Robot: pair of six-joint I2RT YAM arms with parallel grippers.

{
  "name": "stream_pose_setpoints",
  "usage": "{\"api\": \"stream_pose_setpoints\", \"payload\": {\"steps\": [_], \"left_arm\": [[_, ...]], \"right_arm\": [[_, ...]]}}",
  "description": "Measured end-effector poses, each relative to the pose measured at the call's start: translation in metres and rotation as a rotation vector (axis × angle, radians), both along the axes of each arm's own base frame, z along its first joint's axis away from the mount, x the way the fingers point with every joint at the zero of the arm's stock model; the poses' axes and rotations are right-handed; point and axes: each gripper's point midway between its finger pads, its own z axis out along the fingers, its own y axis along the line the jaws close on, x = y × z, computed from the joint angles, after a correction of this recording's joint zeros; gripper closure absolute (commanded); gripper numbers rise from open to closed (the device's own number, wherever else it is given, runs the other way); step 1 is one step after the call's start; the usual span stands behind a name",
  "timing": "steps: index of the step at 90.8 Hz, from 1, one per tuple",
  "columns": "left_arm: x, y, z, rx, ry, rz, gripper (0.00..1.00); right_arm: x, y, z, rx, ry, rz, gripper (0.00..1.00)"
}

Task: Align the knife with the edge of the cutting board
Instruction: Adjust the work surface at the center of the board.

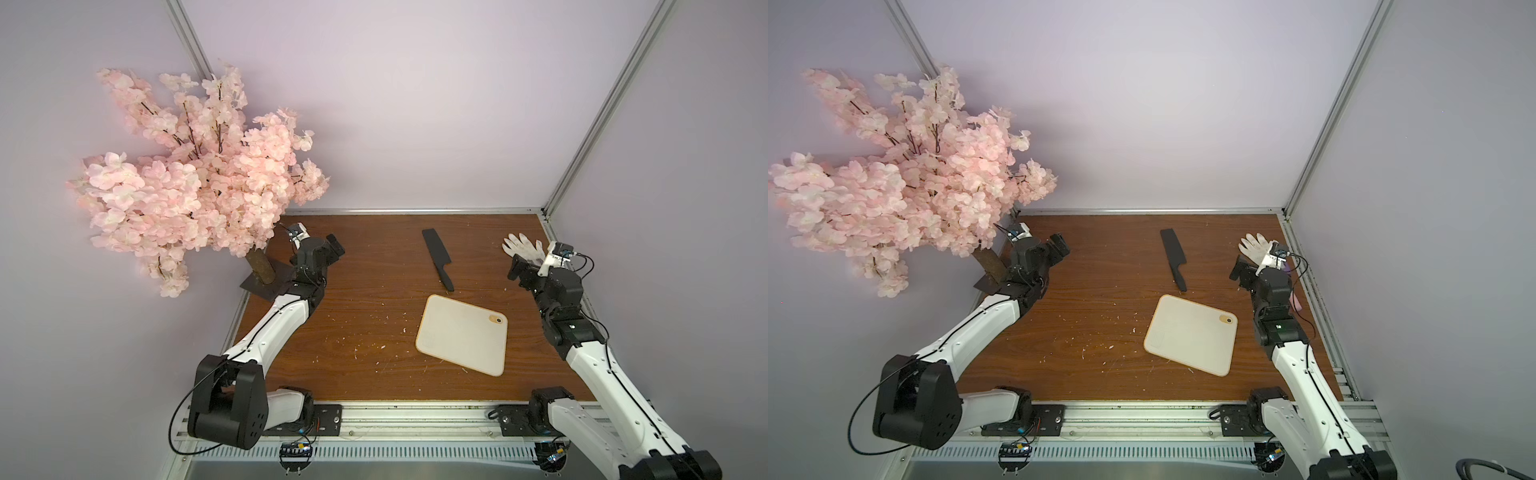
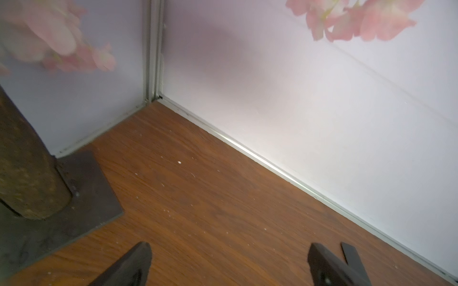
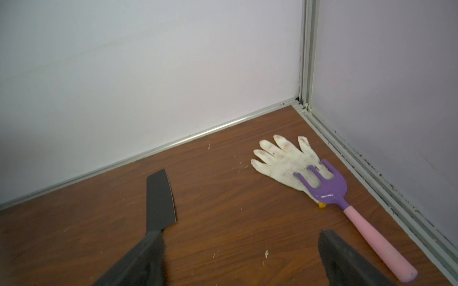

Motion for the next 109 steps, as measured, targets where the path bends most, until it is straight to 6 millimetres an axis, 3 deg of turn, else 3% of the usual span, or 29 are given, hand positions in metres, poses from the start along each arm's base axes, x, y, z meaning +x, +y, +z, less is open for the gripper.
{"api": "stream_pose_setpoints", "payload": {"steps": [11,24,38,49,67,85,97,109], "left_arm": [[0.001,-0.019,0.002,-0.047,0.024,-0.097,0.01],[0.0,-0.041,0.018,-0.061,0.02,-0.215,0.01],[-0.022,-0.075,0.032,-0.007,-0.002,-0.345,0.01],[-0.042,-0.108,0.028,0.042,0.004,-0.468,0.0],[-0.058,-0.153,0.006,0.058,0.057,-0.66,0.0],[-0.085,-0.219,-0.045,0.046,0.215,-0.907,0.0],[-0.094,-0.237,-0.068,0.003,0.301,-0.997,0.01],[-0.096,-0.249,-0.084,-0.012,0.382,-1.036,0.0]], "right_arm": [[-0.007,0.01,-0.001,0.03,0.07,0.053,0.01],[-0.012,0.021,0.009,0.056,0.115,0.113,0.0],[-0.011,0.036,0.014,0.084,0.165,0.189,0.0],[-0.011,0.052,0.0,0.099,0.237,0.252,0.01],[-0.019,0.061,-0.044,0.095,0.391,0.267,0.01],[-0.047,0.057,-0.103,0.174,0.518,0.203,0.01],[-0.062,0.055,-0.122,0.239,0.551,0.154,0.01],[-0.073,0.05,-0.128,0.272,0.553,0.107,0.0]]}}
